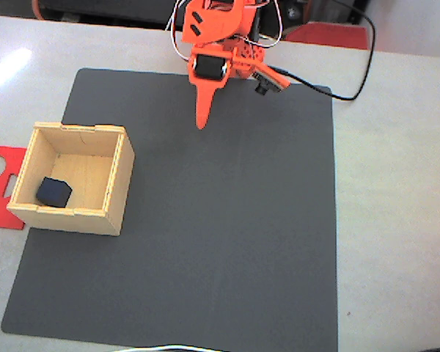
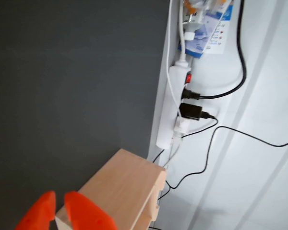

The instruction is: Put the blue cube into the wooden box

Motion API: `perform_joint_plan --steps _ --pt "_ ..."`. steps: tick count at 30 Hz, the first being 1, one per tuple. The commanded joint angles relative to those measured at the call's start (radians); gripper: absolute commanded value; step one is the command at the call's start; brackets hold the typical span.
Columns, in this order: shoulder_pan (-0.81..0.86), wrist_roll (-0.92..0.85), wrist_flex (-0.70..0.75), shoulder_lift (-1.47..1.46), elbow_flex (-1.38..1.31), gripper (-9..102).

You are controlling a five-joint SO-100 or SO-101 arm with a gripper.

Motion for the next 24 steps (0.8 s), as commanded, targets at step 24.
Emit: perform_joint_plan --steps 24 --pt "0.084 0.055 -0.041 0.014 0.026 0"
